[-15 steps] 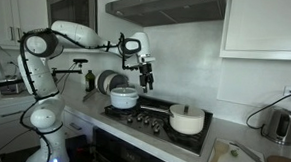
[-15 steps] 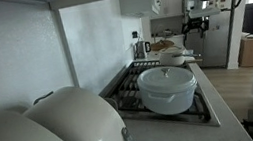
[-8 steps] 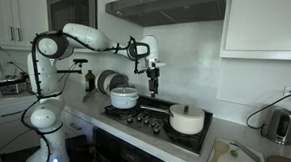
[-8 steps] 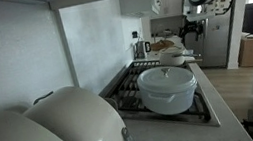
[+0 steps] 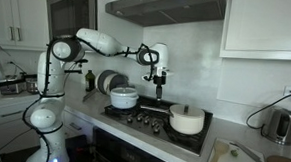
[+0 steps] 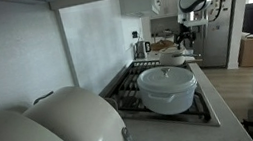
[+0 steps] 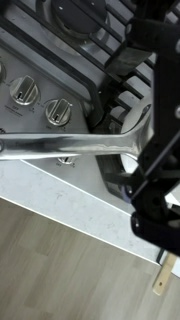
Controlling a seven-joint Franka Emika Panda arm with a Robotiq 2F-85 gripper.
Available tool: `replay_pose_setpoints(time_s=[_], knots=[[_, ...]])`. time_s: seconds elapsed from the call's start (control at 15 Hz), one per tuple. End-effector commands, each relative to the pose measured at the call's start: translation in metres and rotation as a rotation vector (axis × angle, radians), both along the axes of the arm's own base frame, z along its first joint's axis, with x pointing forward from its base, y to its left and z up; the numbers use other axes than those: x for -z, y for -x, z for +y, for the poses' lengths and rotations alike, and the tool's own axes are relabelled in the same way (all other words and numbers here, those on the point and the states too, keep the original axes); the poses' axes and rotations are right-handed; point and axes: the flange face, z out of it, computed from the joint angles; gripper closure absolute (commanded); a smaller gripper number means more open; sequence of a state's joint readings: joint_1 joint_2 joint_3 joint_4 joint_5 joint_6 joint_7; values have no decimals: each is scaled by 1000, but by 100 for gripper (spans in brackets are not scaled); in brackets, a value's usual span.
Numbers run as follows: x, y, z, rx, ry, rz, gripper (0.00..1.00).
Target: Move the pot at the right to the left then remove the lid on the pot on the right and place it on the stove
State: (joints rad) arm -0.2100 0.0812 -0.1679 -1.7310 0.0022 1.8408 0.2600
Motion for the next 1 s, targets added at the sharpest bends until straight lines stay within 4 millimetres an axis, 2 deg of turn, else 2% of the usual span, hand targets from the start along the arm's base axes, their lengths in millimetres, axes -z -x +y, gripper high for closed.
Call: replay_pose_setpoints(time_s=[0.0,0.33,0.93], knots=[[-4,-4,-14,-70,-33,50,0],[1,-1,-31,-143,-46,102,0],[25,-10,-28,-190,-41,107,0]])
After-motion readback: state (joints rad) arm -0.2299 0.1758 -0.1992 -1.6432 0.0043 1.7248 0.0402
